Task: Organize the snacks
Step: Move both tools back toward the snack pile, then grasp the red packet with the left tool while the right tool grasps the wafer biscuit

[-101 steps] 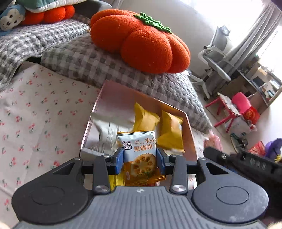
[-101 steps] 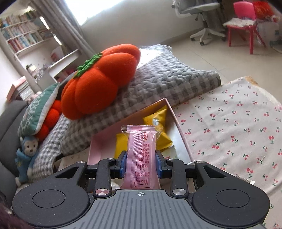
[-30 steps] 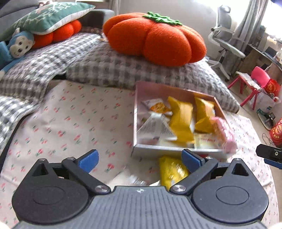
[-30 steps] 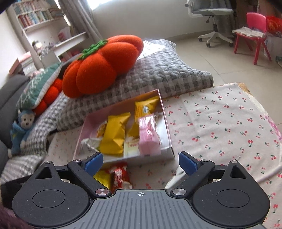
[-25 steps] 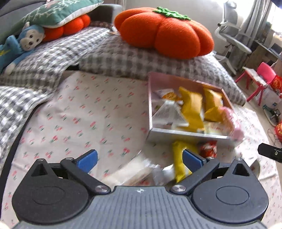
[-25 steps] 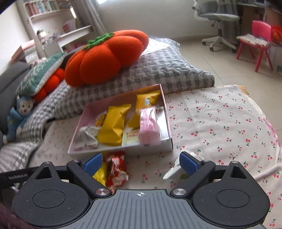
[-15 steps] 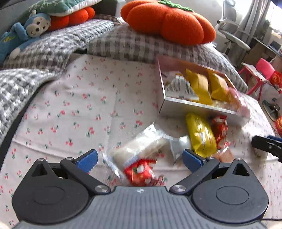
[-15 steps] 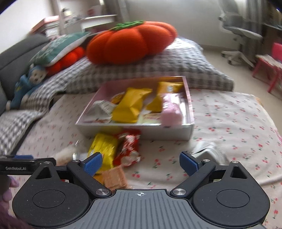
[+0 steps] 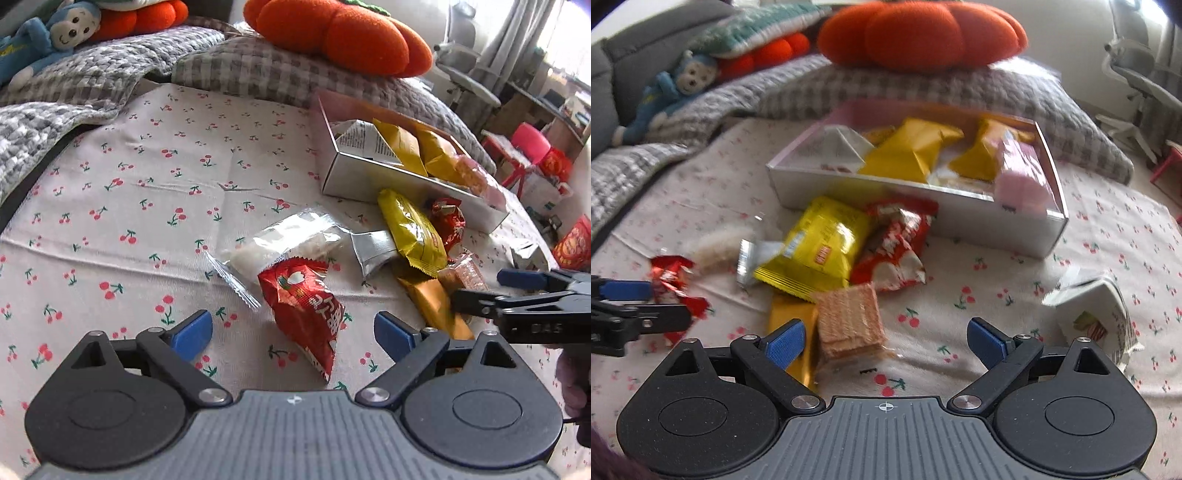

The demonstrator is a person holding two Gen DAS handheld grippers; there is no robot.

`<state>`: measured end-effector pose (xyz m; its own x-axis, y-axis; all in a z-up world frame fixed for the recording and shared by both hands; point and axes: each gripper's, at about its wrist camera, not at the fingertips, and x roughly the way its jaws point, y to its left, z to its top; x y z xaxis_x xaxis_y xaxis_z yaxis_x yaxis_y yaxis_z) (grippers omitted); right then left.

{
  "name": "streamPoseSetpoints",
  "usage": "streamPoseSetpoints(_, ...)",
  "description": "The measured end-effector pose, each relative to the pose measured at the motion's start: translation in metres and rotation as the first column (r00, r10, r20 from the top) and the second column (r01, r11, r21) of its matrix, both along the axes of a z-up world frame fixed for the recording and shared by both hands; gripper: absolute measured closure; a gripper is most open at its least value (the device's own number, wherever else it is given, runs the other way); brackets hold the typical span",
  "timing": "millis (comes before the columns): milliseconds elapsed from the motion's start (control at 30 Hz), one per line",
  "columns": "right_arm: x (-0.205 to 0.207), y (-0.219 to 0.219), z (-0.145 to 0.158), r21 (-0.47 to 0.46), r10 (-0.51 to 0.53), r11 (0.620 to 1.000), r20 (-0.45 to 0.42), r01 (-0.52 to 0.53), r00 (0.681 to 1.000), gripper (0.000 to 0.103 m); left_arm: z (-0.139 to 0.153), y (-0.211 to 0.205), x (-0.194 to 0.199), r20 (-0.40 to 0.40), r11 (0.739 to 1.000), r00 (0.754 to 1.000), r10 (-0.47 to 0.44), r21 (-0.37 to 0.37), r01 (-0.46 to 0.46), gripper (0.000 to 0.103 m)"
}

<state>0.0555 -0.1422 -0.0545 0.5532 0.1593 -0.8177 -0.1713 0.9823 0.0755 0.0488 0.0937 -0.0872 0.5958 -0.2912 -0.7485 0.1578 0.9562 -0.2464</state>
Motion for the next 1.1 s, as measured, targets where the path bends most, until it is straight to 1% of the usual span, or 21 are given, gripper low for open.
streamPoseSetpoints(67, 0.002, -0.002, -0.002, 0.020, -0.026, 0.999, -0.006, 0.026, 1.000, 0.005, -0.001, 0.000, -0.002, 0.011, 1.000, 1.000, 0.013, -0.017, -0.012, 0.011)
streamPoseSetpoints(100, 0.003, -0.003, -0.003, 0.026, -0.035, 0.999, -0.014, 0.036, 0.999, 0.004, -0.001, 0.000, -0.003, 0.017, 1.000, 1.000, 0.016, -0.024, -0.015, 0.015)
streamPoseSetpoints(200, 0.005, -0.006, -0.008, 0.052, -0.068, 0.996, -0.029, 0.069, 0.997, 0.000, 0.000, -0.002, -0.005, 0.025, 0.999, 0.999, 0.026, -0.035, -0.025, 0.021)
streamPoseSetpoints(300, 0.002, -0.006, -0.010, 0.046, -0.059, 0.997, 0.004, 0.058, 0.998, 0.000, 0.001, -0.002, -0.007, 0.019, 0.997, 0.999, 0.026, -0.072, -0.025, 0.026)
streamPoseSetpoints(367, 0.001, -0.006, -0.010, 0.047, -0.057, 0.997, 0.006, 0.056, 0.998, 0.000, 0.001, -0.003, -0.008, 0.011, 0.995, 0.999, 0.032, -0.095, -0.030, 0.029)
streamPoseSetpoints(533, 0.006, -0.006, -0.008, 0.041, -0.054, 0.998, -0.023, 0.055, 0.998, 0.000, 0.001, -0.005, -0.011, 0.006, 0.993, 0.999, 0.034, -0.115, -0.033, 0.045)
streamPoseSetpoints(600, 0.007, -0.005, -0.008, 0.037, -0.049, 0.998, -0.037, 0.051, 0.998, 0.000, 0.001, -0.005, -0.011, 0.003, 0.992, 0.999, 0.042, -0.118, -0.041, 0.053)
streamPoseSetpoints(633, 0.008, -0.005, -0.007, 0.036, -0.048, 0.998, -0.043, 0.050, 0.998, 0.000, 0.001, -0.005, -0.011, 0.001, 0.992, 0.999, 0.045, -0.120, -0.045, 0.056)
streamPoseSetpoints(700, 0.009, -0.005, -0.007, 0.034, -0.049, 0.998, -0.049, 0.051, 0.998, 0.000, 0.001, -0.004, -0.009, -0.008, 0.991, 0.999, 0.045, -0.129, -0.046, 0.066)
streamPoseSetpoints(833, 0.007, -0.004, -0.006, 0.029, -0.068, 0.997, -0.053, 0.070, 0.996, 0.000, 0.001, -0.003, -0.008, -0.016, 0.990, 0.998, 0.057, -0.132, -0.058, 0.070)
streamPoseSetpoints(900, 0.007, -0.003, -0.005, 0.022, -0.072, 0.997, -0.051, 0.073, 0.996, 0.001, 0.001, -0.004, -0.006, -0.021, 0.990, 0.998, 0.056, -0.131, -0.058, 0.074)
streamPoseSetpoints(967, 0.007, -0.002, -0.005, 0.018, -0.072, 0.997, -0.049, 0.073, 0.996, 0.002, 0.001, -0.004, -0.005, -0.025, 0.990, 0.998, 0.055, -0.132, -0.058, 0.075)
streamPoseSetpoints(1067, 0.006, -0.001, -0.003, 0.027, -0.071, 0.997, -0.047, 0.073, 0.996, 0.005, 0.002, -0.005, -0.004, -0.030, 0.990, 0.998, 0.053, -0.132, -0.057, 0.075)
streamPoseSetpoints(1100, 0.006, -0.001, -0.003, 0.027, -0.070, 0.997, -0.045, 0.071, 0.997, 0.007, 0.002, -0.006, -0.004, -0.028, 0.989, 0.998, 0.054, -0.133, -0.058, 0.073)
